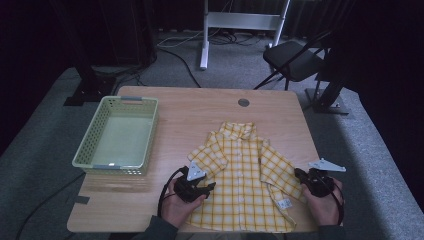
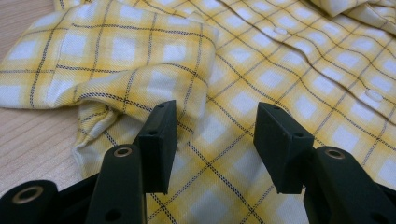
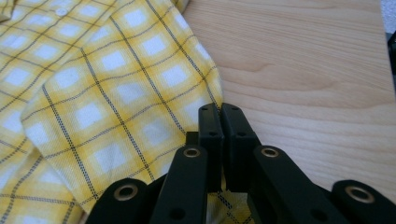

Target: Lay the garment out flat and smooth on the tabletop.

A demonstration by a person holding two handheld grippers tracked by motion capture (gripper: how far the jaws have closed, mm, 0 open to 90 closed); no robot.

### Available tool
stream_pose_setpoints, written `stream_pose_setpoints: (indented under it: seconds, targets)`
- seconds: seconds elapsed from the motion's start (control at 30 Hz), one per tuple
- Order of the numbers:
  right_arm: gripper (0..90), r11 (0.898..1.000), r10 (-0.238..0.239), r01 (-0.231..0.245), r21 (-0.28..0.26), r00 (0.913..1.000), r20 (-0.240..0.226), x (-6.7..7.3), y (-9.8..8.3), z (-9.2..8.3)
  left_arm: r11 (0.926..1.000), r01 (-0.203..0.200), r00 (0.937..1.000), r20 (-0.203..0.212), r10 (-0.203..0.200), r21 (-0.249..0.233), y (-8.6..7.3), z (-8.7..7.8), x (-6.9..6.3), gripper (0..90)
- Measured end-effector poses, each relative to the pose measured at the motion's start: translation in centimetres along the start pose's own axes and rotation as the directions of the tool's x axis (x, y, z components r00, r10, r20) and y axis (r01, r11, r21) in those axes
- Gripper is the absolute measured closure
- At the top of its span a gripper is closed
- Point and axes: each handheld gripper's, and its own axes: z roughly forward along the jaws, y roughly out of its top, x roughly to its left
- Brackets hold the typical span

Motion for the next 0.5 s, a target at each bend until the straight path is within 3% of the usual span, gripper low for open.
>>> stream_pose_setpoints:
  seconds: [0.23, 0.33, 0.5]
  targets:
    - [87.1, 0.999, 0.034, -0.034, -0.008, 0.9993, 0.015, -1.0, -0.4, -0.5, 1.0, -0.002, 1.0, -0.001, 0.002, 0.0, 0.0, 0.0, 0.0, 50.4]
    - [87.1, 0.999, 0.047, -0.047, -0.009, 0.9987, 0.018, -1.3, -0.5, -0.5, 0.9996, -0.014, 0.9995, -0.029, 0.014, 0.024, -0.1, -0.1, 0.0, 50.9]
    - [86.9, 0.998, 0.061, -0.06, -0.01, 0.9979, 0.022, -1.7, -0.8, -0.6, 0.9996, -0.014, 0.9994, -0.03, 0.015, 0.024, -0.2, -0.2, 0.1, 51.0]
